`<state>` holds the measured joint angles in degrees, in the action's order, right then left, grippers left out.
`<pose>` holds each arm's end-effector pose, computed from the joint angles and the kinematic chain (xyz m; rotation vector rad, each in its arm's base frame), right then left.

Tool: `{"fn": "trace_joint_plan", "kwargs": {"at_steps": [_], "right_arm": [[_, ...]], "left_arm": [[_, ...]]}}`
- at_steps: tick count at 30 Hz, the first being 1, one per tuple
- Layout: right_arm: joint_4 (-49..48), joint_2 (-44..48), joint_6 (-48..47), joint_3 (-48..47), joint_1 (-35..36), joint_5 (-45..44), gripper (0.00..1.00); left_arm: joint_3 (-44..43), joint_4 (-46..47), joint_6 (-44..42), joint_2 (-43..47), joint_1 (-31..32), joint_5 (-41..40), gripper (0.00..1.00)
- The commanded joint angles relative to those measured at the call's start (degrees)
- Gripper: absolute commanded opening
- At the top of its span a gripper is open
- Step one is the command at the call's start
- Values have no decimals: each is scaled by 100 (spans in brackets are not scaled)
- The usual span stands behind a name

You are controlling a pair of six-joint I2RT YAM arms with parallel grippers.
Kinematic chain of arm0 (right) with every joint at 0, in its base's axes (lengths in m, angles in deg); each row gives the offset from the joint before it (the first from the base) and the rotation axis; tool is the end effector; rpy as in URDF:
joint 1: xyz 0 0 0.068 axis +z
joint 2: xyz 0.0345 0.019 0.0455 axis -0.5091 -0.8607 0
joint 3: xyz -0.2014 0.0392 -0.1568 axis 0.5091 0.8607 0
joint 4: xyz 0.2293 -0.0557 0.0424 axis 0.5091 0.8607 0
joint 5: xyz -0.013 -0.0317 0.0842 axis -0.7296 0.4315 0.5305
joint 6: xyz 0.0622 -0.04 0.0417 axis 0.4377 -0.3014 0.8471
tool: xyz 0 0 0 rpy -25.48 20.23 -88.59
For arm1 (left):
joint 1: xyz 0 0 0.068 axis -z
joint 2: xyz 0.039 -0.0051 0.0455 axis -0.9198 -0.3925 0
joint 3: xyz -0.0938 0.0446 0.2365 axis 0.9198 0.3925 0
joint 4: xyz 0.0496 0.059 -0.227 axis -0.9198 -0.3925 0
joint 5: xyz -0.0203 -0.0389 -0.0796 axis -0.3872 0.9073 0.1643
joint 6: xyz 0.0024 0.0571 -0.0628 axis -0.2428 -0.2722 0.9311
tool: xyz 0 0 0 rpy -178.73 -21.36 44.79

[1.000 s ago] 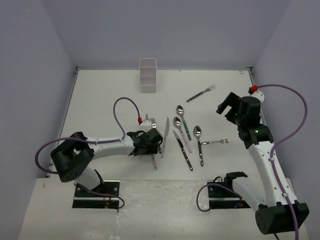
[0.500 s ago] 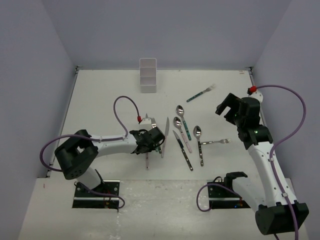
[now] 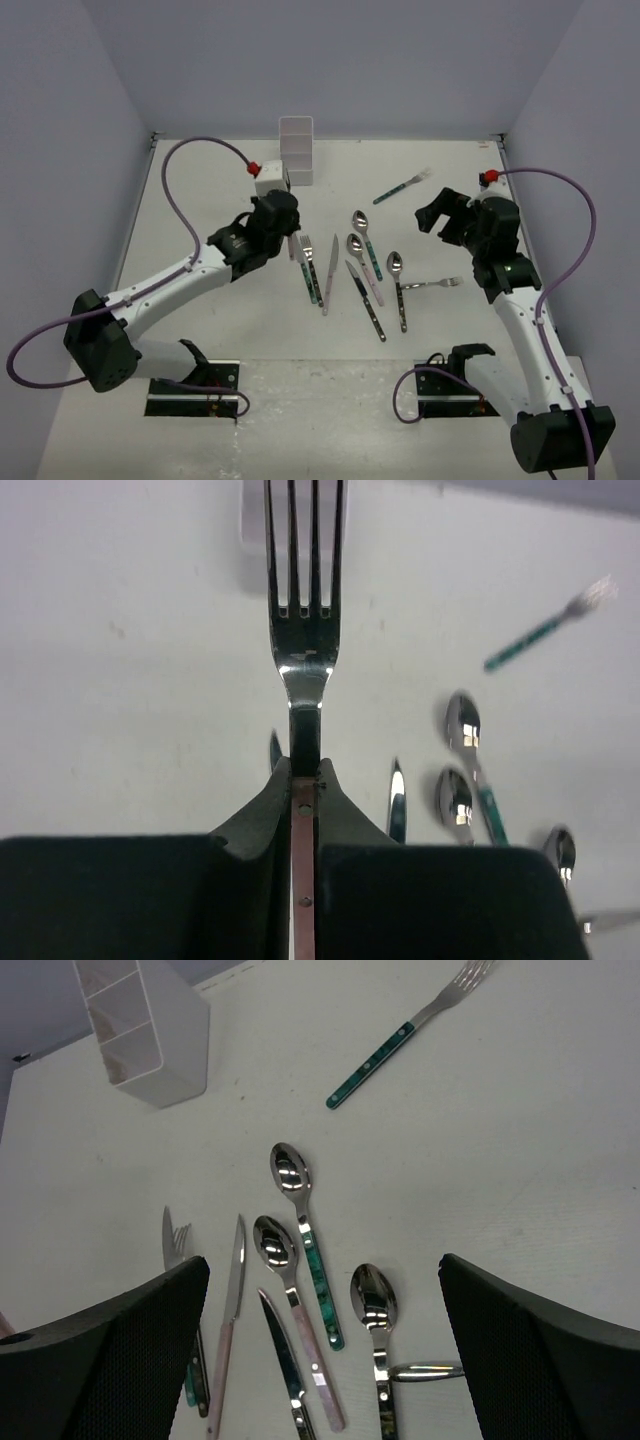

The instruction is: Sort the eating utensils into containers

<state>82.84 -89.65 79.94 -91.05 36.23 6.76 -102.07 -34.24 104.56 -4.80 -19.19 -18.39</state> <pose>0.2210 0.0279 0.2946 0.3224 1.9813 0.4500 0.2348 -0.1904 0.2709 -0.1787 2.0579 -0.1909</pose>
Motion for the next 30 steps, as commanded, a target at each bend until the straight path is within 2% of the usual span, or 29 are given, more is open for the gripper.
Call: {"fn": "trace_joint_plan", "kwargs": {"at_steps": [1,2,6,7,9,10,12,13,16,21,26,30], "right_arm": [[-631,-19,-274,136,17,527,99],[-789,-45,-335,145,17,483,99],[-1490,-124,-582,294,17,229,99],[-1641,-159,-634,303,17,219,99],[-1914,-404,-661,225,17,166,99],[-1933,-510,-653,59,17,149,99],[-1915,-826,-722,-283,17,166,99],[-1880,-923,-749,-381,17,114,99],[-1906,-1205,-819,-610,17,17,99],[-2003,-1486,-776,-681,8,61,99],[-2003,-1689,-793,-690,9,8,99],[-2205,-1707,-793,-585,9,-27,99]], "left_arm": [[-223,2709,-2250,-49,-963,645,0],[-476,2983,-2862,-233,-1278,804,0],[-1566,3907,-3596,-1724,-2078,2129,0],[-1795,4065,-3650,-1973,-2220,2654,0],[-2612,4426,-3676,-2787,-2614,3122,0],[-2858,4653,-3685,-3036,-2721,3674,0],[-3501,4926,-3721,-3720,-2933,3941,0],[-3633,5424,-3729,-3907,-2986,4160,0],[-4220,6286,-3625,-4663,-3179,4479,0],[-5136,6842,-3124,-5735,-3329,5075,0],[-5339,7160,-2728,-6000,-3329,5235,0],[-5558,7047,-2973,-6185,-3320,5139,0]]}}
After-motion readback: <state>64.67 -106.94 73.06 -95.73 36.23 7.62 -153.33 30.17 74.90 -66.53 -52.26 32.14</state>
